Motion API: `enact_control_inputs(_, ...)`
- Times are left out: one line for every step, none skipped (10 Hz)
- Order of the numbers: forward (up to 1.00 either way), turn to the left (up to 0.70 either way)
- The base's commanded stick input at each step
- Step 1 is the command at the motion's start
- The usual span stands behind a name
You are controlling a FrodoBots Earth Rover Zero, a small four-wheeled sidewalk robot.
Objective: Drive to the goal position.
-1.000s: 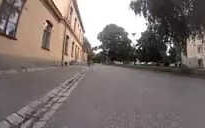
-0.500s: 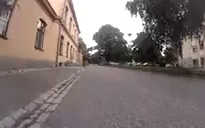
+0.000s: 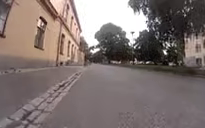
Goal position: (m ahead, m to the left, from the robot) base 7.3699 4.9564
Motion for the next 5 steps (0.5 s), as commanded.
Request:
enact_control_inputs(0.7,-0.01)
enact_control_inputs(0.7,-0.28)
enact_control_inputs(0.7,-0.35)
enact_control_inputs(0.7,-0.35)
enact_control_inputs(0.7,-0.26)
